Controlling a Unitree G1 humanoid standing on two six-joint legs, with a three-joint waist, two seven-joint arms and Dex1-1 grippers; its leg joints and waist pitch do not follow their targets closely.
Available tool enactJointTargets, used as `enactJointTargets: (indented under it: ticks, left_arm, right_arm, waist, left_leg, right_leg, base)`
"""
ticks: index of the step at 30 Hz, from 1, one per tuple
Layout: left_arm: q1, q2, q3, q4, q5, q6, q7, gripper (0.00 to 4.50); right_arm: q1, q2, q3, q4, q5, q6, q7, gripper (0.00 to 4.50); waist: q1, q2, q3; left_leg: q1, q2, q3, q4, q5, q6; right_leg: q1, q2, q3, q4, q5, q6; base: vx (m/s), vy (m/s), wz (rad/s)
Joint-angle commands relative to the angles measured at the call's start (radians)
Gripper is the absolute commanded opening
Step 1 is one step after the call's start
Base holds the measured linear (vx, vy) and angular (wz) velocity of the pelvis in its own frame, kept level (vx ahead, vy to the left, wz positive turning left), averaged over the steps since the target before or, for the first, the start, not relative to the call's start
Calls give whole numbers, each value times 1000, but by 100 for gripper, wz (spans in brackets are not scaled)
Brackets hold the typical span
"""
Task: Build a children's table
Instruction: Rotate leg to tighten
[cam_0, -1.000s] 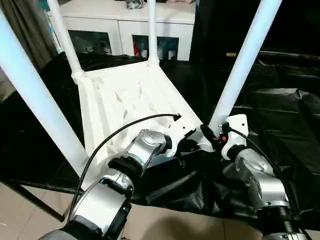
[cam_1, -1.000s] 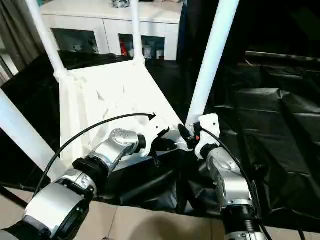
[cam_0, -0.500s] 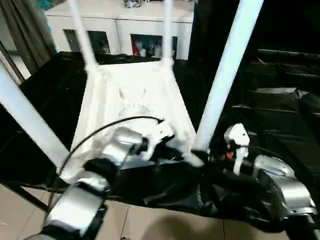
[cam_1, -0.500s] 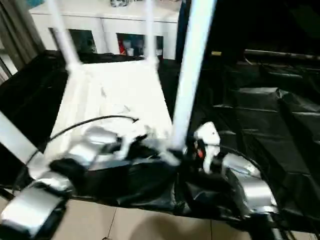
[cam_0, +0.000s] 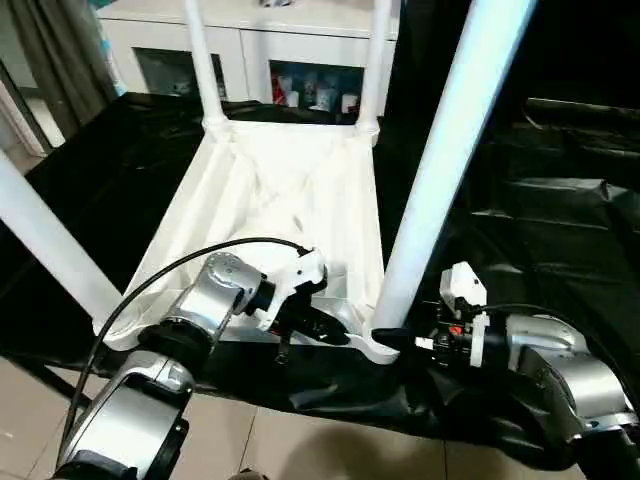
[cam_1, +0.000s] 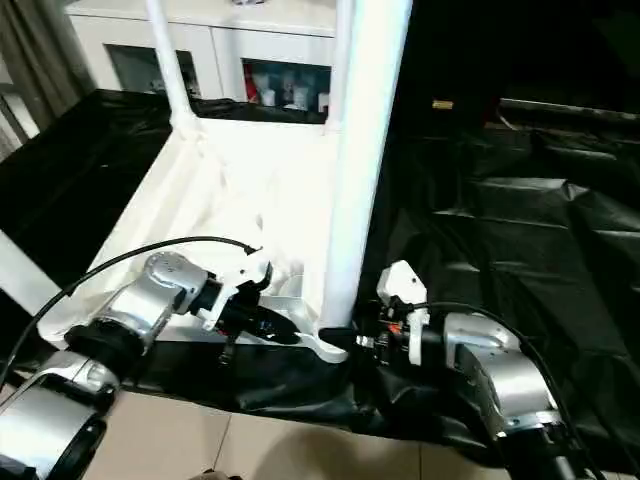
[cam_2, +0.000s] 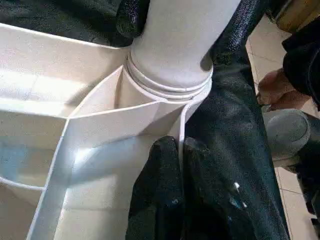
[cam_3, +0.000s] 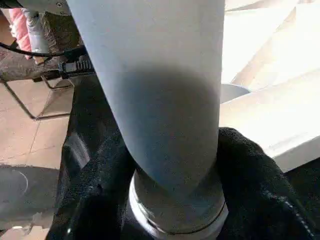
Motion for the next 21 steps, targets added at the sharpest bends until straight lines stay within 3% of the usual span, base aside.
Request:
enactJointTargets:
  ticks: [1,4,7,8,10,11,12,14,16,17,19,21]
  left_arm:
    - [28,-24,-26,2,-9,25,-9,0]
    - [18,-41,-6,23,1,8,76,0]
    - [-13,-81,27,85,27,0,262,0]
    - [-39,-109,49,128,39,5,389,0]
    - [-54,-125,61,152,45,13,464,0]
    - [-70,-145,79,175,44,20,543,0]
    - [-79,-159,91,188,42,26,592,0]
    - [-96,-186,116,209,32,35,676,0]
    - [-96,-186,116,209,32,35,676,0]
    - [-103,-202,132,216,18,37,702,0]
    - [-126,-253,157,240,2,20,774,0]
    - [-126,-253,157,240,2,20,774,0]
  right_arm:
    - [-12,26,27,1,17,13,-1,216]
    - [-7,57,9,27,-14,11,-95,212]
    - [-5,102,-22,73,-71,-3,-253,209]
    - [-3,131,-49,97,-86,-2,-341,209]
    - [-3,149,-66,109,-92,-3,-391,205]
    - [-5,173,-89,122,-98,7,-461,204]
    - [-6,189,-103,129,-102,15,-507,202]
    - [-9,216,-123,144,-124,24,-600,202]
    - [-9,216,-123,144,-124,24,-600,200]
    - [-10,230,-130,152,-137,31,-645,200]
    - [-13,286,-122,152,-169,13,-724,200]
    - [-13,286,-122,152,-169,13,-724,200]
  waist:
    - [2,-13,-45]
    - [-4,-14,-42]
    - [-15,-16,-38]
    - [-21,-16,-34]
    - [-26,-21,-34]
    - [-27,-16,-35]
    - [-32,-18,-34]
    - [-36,-15,-36]
    - [-38,-17,-38]
    - [-37,-11,-38]
    - [-39,-10,-41]
    - [-40,-14,-43]
  left_leg:
    - [23,43,-15,-56,-196,74]
    - [22,41,-15,-58,-218,61]
    - [21,38,-18,-64,-269,32]
    - [25,37,-22,-69,-314,1]
    - [29,36,-25,-71,-345,-18]
    - [27,35,-26,-71,-345,-17]
    - [30,34,-24,-70,-350,-13]
    - [27,34,-25,-72,-331,-11]
    - [24,33,-25,-70,-319,-2]
    - [25,33,-25,-70,-316,1]
    - [23,31,-23,-67,-290,8]
    - [21,29,-23,-65,-275,16]
  right_leg:
    - [32,-48,24,-60,-28,-263]
    - [30,-48,25,-63,-48,-260]
    - [29,-52,27,-72,-144,-239]
    - [25,-53,27,-83,-247,-209]
    - [23,-54,27,-90,-314,-184]
    - [24,-53,28,-91,-320,-177]
    - [18,-50,29,-96,-326,-167]
    - [20,-48,29,-94,-289,-169]
    - [24,-47,27,-92,-262,-171]
    - [23,-47,29,-92,-249,-174]
    - [23,-46,28,-88,-202,-180]
    - [26,-45,27,-86,-178,-180]
  base:
    - [0,0,0]
    - [0,0,0]
    - [0,0,0]
    - [0,0,0]
    - [-28,6,-3]
    - [0,0,0]
    - [0,0,0]
    - [0,0,0]
    - [0,0,0]
    - [0,0,0]
    - [0,0,0]
    - [0,0,0]
